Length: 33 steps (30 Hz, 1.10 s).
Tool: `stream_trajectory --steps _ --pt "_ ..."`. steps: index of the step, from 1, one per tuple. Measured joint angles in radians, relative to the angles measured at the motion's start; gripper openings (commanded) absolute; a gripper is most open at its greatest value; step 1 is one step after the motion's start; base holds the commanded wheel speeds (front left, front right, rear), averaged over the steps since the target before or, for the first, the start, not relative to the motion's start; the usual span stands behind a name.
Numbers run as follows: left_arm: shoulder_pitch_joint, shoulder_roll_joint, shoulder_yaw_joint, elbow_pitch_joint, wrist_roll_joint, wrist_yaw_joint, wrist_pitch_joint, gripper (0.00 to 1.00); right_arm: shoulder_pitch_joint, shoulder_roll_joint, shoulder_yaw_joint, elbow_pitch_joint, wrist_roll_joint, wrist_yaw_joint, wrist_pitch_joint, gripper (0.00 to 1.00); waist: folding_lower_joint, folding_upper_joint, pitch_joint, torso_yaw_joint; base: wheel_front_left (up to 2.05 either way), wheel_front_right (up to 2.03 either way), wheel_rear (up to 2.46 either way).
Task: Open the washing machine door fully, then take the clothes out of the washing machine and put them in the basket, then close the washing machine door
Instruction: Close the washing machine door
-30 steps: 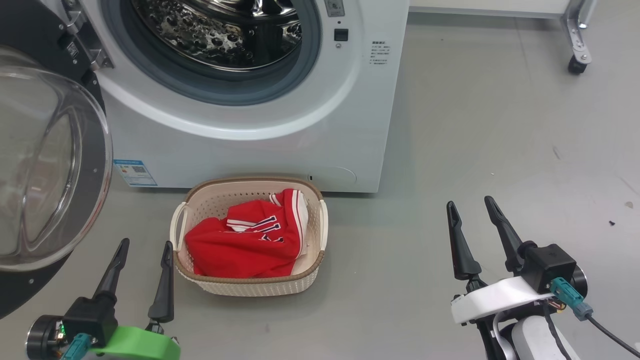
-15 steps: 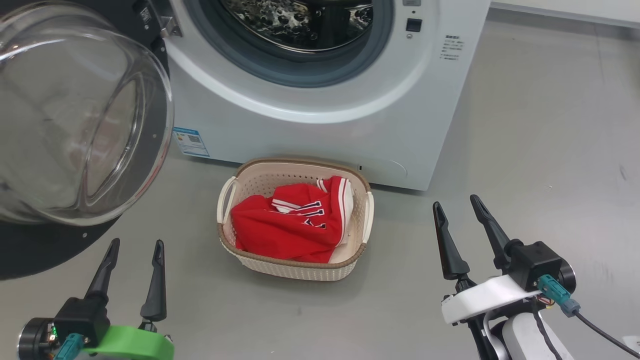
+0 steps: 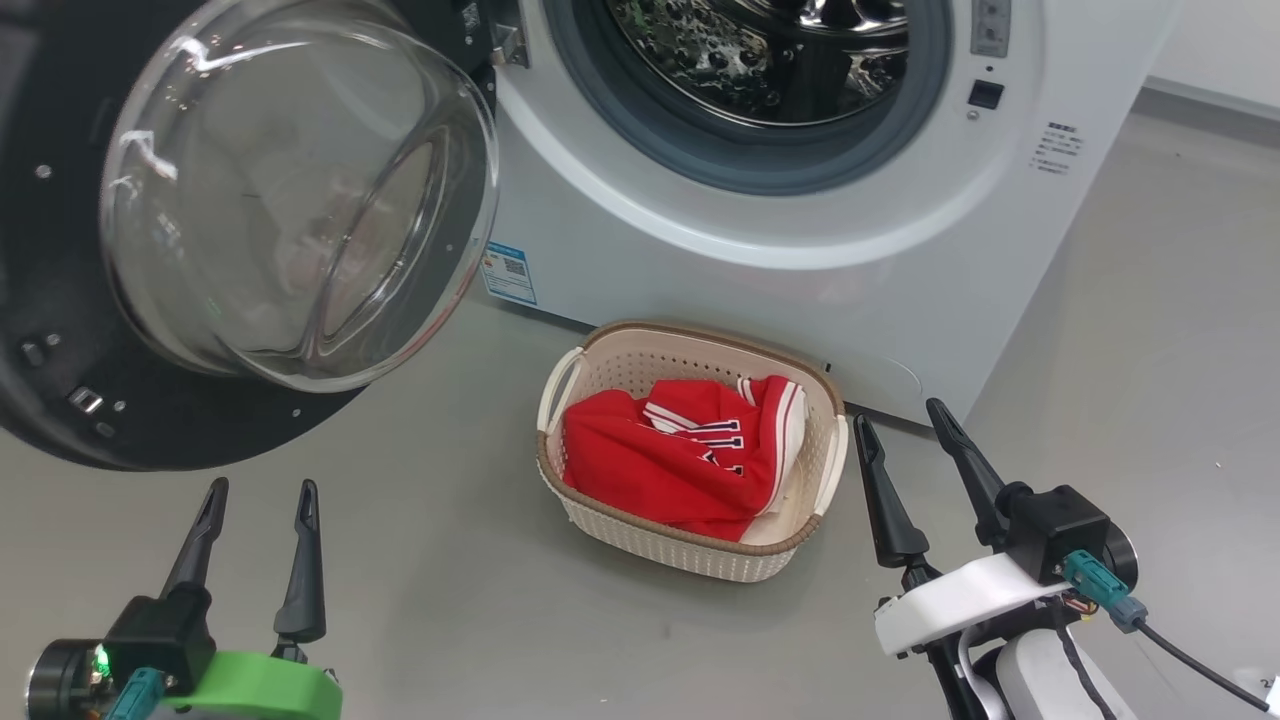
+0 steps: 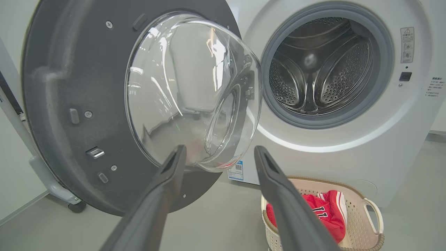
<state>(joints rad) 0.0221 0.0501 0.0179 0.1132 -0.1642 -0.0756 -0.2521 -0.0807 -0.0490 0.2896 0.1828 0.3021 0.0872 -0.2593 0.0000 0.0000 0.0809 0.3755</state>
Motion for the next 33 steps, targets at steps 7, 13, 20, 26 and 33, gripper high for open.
stream_trajectory --steps 7,13,20,26,33 --pt "0.009 0.0 0.006 -0.004 0.0 0.0 0.0 1.0 0.003 0.0 0.013 0.002 0.006 0.0 0.0 1.0 0.0 0.0 -0.026 0.077 0.0 0.0 0.0" --pt "0.043 0.001 0.027 -0.025 0.0 0.009 0.0 1.0 0.002 0.0 0.049 0.013 0.014 0.008 0.0 1.0 0.0 0.0 -0.047 0.117 0.0 0.0 0.0" --pt "0.048 0.001 0.044 -0.039 0.0 0.01 0.0 1.0 0.002 0.0 0.064 0.02 0.023 0.008 0.0 1.0 0.0 0.0 -0.058 0.131 0.0 0.0 0.0" --pt "0.065 0.001 0.048 -0.058 0.0 0.01 0.0 1.0 -0.002 0.0 0.077 0.028 0.023 0.009 0.0 1.0 0.0 0.0 -0.059 0.137 0.0 0.0 0.0" --pt "0.074 0.0 0.063 -0.07 0.0 0.019 0.0 1.0 -0.019 0.0 0.09 0.034 0.023 0.012 0.0 1.0 0.0 0.0 -0.056 0.14 0.0 0.0 0.0"
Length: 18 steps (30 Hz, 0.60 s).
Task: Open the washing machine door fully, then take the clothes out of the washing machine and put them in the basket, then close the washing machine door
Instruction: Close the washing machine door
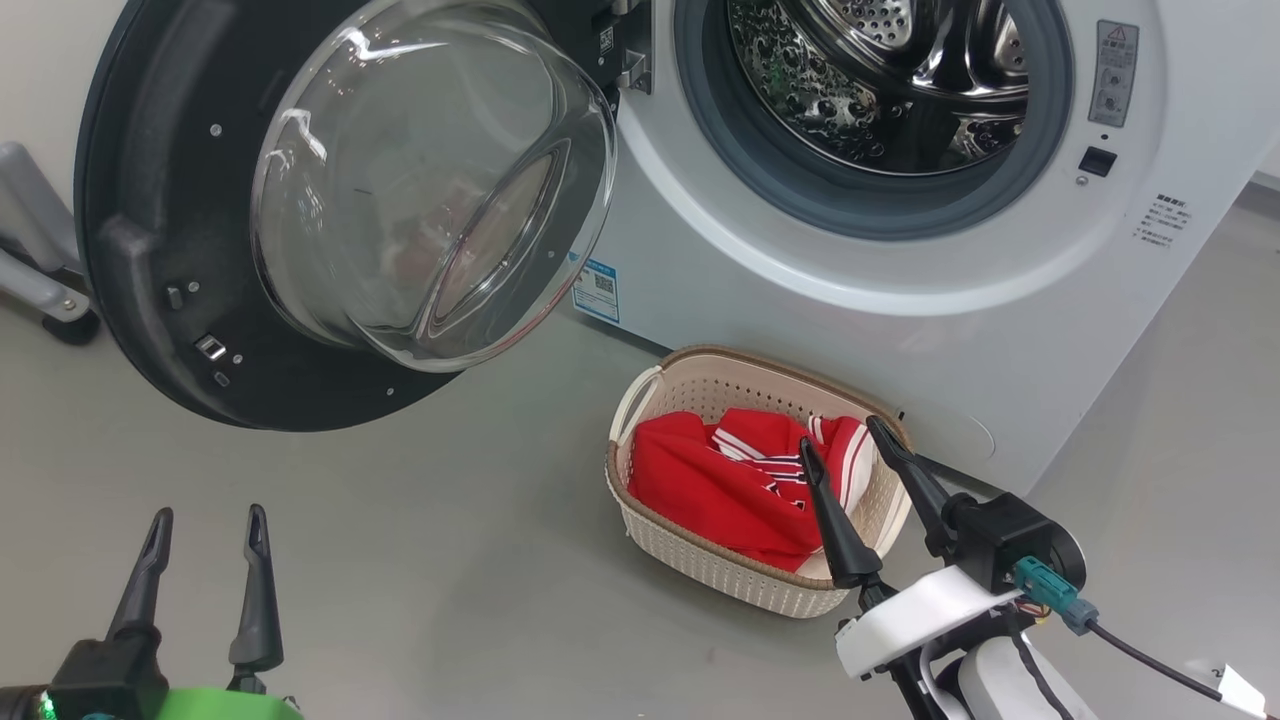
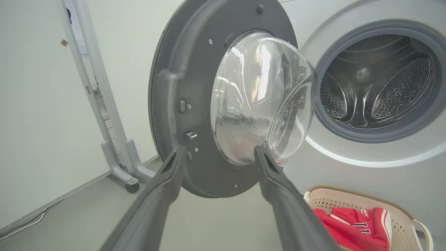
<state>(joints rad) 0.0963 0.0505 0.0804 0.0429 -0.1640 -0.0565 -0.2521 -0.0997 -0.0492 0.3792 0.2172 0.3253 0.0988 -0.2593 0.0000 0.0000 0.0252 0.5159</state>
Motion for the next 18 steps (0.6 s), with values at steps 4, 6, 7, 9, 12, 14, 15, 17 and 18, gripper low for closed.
stream_trajectory --steps 4,6,7,9,12,14,15,17,18 --pt "0.01 0.0 0.006 -0.011 0.0 0.0 0.0 1.0 -0.002 0.0 0.004 0.004 0.0 0.003 0.0 1.0 0.0 0.0 0.004 0.002 0.0 0.0 0.0" --pt "0.011 0.0 0.006 -0.013 0.0 0.0 0.0 1.0 -0.006 0.0 0.005 0.006 0.001 0.003 0.0 1.0 0.0 0.0 0.006 0.002 0.0 0.0 0.0" --pt "0.011 0.0 0.006 -0.014 0.0 0.0 0.0 1.0 -0.008 0.0 0.005 0.007 0.002 0.003 0.0 1.0 0.0 0.0 0.007 0.003 0.0 0.0 0.0" --pt "0.011 0.0 0.005 -0.015 0.0 0.0 0.0 1.0 -0.016 0.0 0.005 0.008 0.008 0.004 0.0 1.0 0.0 0.0 0.009 0.003 0.0 0.0 0.0" --pt "0.011 0.0 0.005 -0.016 0.0 0.0 0.0 1.0 -0.018 0.0 0.005 0.01 0.009 0.004 0.0 1.0 0.0 0.0 0.01 0.003 0.0 0.0 0.0" --pt "0.011 0.0 0.005 -0.017 0.0 0.0 0.0 1.0 -0.018 0.0 0.004 0.011 0.009 0.004 0.0 1.0 0.0 0.0 0.011 0.003 0.0 0.0 0.0" --pt "0.011 0.0 0.005 -0.017 0.0 0.0 0.0 1.0 -0.018 0.0 0.004 0.012 0.009 0.004 0.0 1.0 0.0 0.0 0.011 0.003 0.0 0.0 0.0" --pt "0.011 0.0 0.005 -0.018 0.0 0.0 0.0 1.0 -0.018 0.0 0.003 0.013 0.009 0.004 0.0 1.0 0.0 0.0 0.011 0.002 0.0 0.0 0.0" --pt "0.011 0.0 0.005 -0.018 0.0 0.0 0.0 1.0 -0.018 0.0 0.003 0.014 0.009 0.004 0.0 1.0 0.0 0.0 0.011 0.002 0.0 0.0 0.0"
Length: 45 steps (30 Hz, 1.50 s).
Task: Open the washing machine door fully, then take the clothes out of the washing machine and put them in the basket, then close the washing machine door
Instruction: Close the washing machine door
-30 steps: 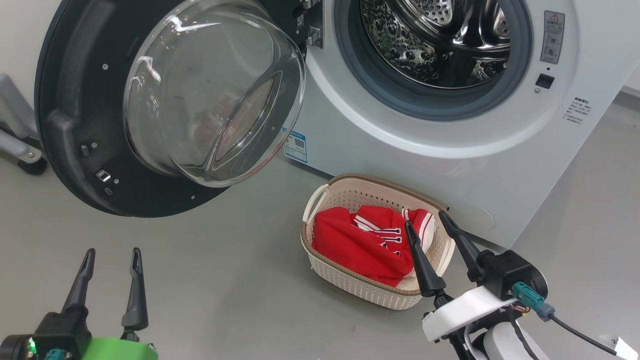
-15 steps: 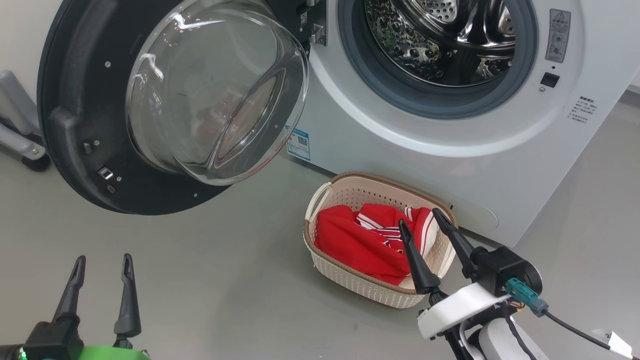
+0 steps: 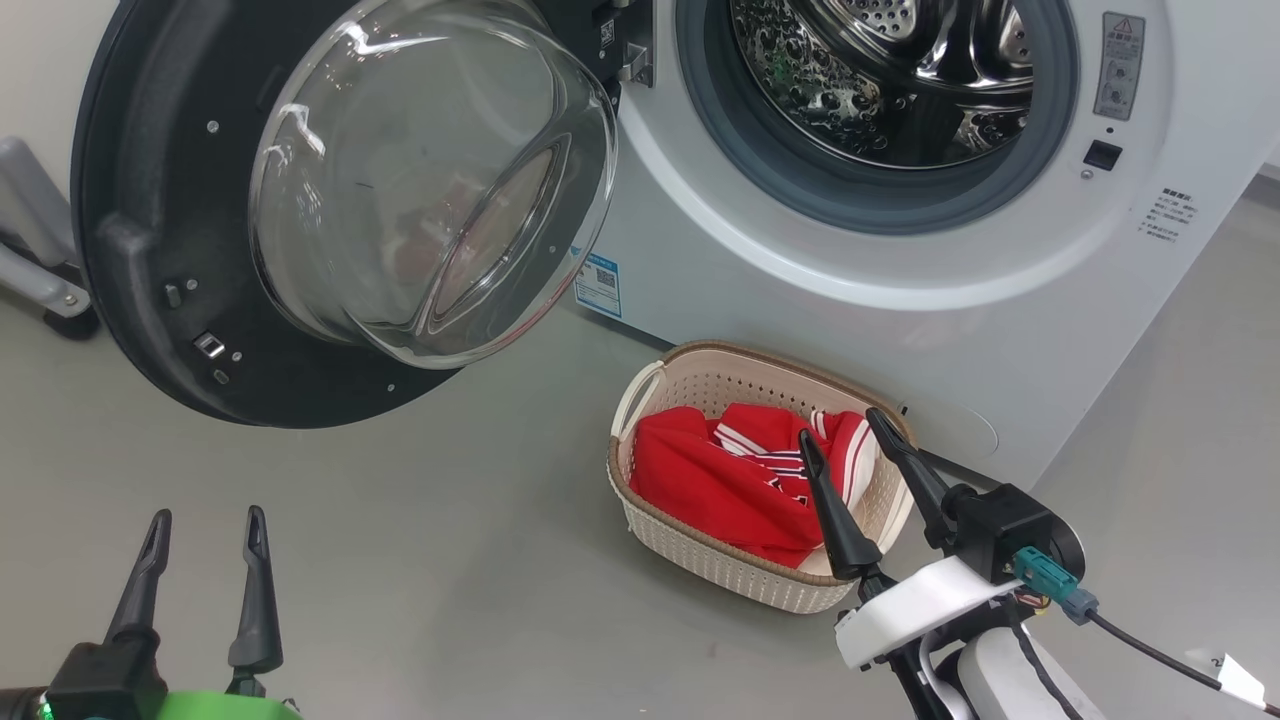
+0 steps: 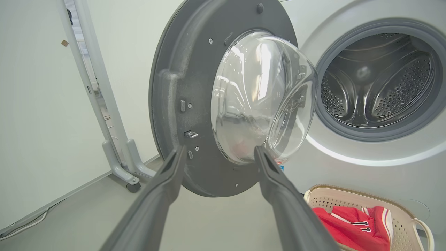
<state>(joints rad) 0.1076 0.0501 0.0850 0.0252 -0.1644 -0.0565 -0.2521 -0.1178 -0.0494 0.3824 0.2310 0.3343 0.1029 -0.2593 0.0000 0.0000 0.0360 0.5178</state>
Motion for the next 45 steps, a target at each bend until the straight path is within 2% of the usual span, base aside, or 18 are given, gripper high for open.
stream_trajectory --steps 45 --pt "0.001 -0.002 0.003 -0.002 -0.003 0.0 0.0 1.0 -0.014 0.0 0.002 0.008 0.012 -0.002 0.0 1.0 0.0 0.0 -0.001 -0.002 0.0 0.0 0.0"
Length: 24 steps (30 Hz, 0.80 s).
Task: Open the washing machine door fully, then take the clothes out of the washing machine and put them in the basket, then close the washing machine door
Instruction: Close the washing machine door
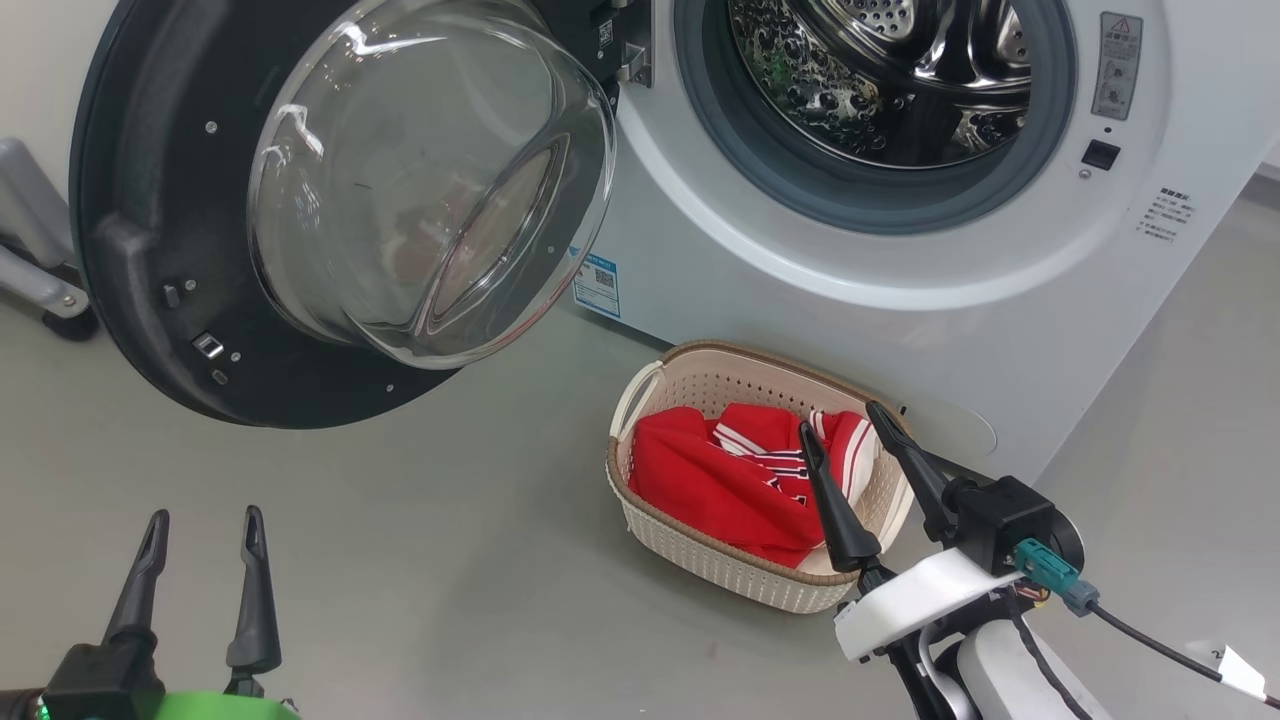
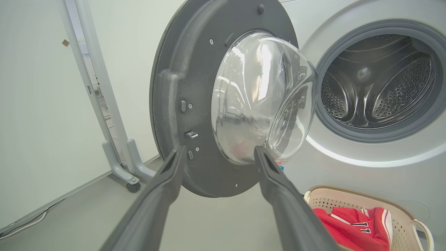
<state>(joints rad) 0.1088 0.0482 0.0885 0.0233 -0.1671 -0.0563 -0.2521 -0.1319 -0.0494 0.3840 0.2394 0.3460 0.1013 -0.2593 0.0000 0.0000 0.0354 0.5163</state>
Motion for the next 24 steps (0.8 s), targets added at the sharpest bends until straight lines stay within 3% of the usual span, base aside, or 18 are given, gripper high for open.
stream_trajectory --steps 2,3,4,5,18,24 --pt "0.0 0.0 0.0 0.0 0.0 0.0 0.0 1.0 0.0 0.0 0.0 0.0 0.0 0.0 0.0 1.0 0.0 0.0 0.0 0.0 0.0 0.0 0.0" --pt "0.0 0.0 0.001 0.0 0.0 0.0 0.0 0.47 0.0 0.0 0.0 0.0 0.0 0.0 0.0 1.0 0.0 0.0 0.0 0.0 0.0 0.0 0.0" --pt "0.0 0.0 0.001 0.0 0.0 0.0 0.0 0.28 0.0 0.0 0.0 0.0 0.0 -0.002 0.0 1.0 0.0 0.0 0.001 0.0 0.0 0.0 0.0" --pt "0.0 0.0 0.001 0.0 0.0 0.0 0.0 0.0 0.0 0.0 0.0 0.0 0.0 -0.005 0.0 1.0 0.0 0.0 0.001 0.0 0.0 0.0 0.0" --pt "0.002 0.0 0.023 -0.013 -0.008 0.0 0.0 0.0 -0.001 -0.001 0.002 -0.003 -0.006 -0.016 0.0 1.0 0.0 0.0 0.041 0.001 0.0 0.0 0.0" --pt "-0.079 0.077 0.106 -0.07 -0.04 -0.011 0.0 0.0 -0.002 -0.016 0.0 -0.004 -0.05 -0.032 0.0 1.0 0.0 0.0 0.095 0.0 0.0 0.0 0.0"
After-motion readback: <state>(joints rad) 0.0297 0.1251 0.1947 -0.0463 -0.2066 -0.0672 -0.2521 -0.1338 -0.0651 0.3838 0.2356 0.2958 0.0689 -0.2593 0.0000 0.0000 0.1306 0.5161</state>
